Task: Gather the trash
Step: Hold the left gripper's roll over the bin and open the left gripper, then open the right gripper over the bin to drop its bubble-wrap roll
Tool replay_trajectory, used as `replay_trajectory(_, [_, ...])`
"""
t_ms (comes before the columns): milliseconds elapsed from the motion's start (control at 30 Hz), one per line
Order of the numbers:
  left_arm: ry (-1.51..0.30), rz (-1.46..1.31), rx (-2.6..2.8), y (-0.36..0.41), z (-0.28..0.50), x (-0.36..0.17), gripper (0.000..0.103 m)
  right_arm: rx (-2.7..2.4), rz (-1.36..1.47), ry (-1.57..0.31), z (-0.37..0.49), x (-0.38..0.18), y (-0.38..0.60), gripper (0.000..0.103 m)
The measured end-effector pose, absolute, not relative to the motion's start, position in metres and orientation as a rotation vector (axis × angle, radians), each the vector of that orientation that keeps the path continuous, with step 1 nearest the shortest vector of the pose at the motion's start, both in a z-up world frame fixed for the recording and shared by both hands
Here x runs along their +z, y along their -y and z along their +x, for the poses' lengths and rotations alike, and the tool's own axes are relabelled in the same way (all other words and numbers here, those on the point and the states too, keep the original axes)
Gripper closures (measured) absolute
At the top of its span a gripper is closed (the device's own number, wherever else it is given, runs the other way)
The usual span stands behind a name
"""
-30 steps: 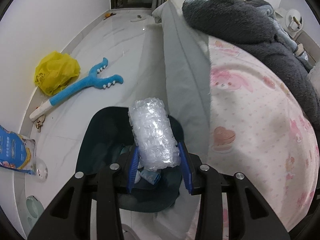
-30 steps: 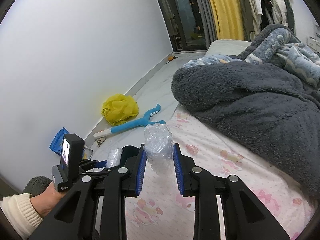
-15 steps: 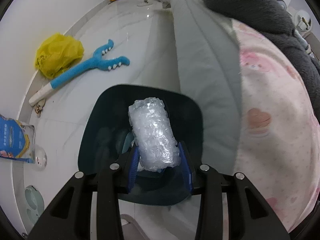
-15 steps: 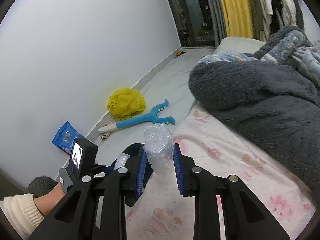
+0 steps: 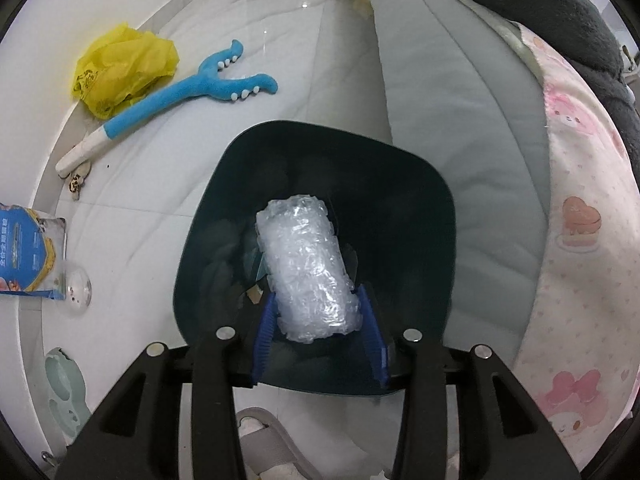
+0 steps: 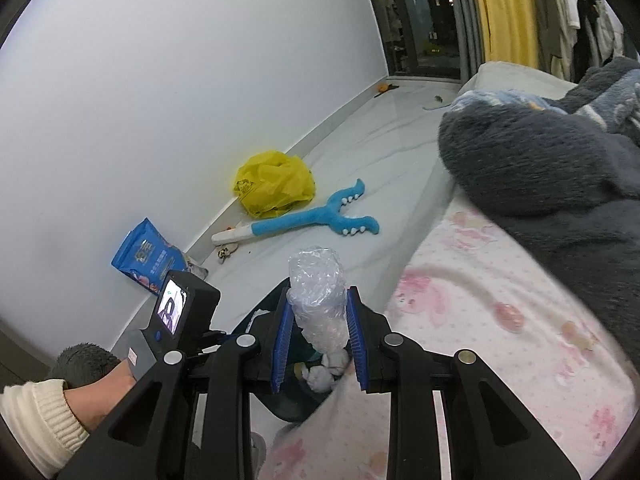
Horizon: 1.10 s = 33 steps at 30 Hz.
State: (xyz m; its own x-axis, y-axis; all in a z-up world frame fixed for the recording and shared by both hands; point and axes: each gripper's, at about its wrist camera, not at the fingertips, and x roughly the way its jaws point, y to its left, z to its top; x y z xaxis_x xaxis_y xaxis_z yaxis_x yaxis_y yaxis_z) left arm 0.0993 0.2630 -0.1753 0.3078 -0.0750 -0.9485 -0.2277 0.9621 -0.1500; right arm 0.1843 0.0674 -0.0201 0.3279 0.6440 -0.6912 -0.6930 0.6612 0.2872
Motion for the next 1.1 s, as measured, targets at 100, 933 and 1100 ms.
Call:
replay_trajectory(100, [-1.259,-0.291,0.111,-0.272,0.096,-0.175,0.044,0.882,-0.067,-0.887,0.185,-0.026,-0.08,0.076])
replay_trajectory(933, [-0.891,-0.258,0.169,-0.308,0.06,-0.069,0.017,0.897,-0.165,-1.048,0.187,-0.094,-0.159,0.076])
replay_trajectory(1100, [-0.823,-0.262,0.163,-0.311,0.052,-0.049,0.013,0.89,-0.186,-1.082,0.186,-0.108,-0.17,0.076])
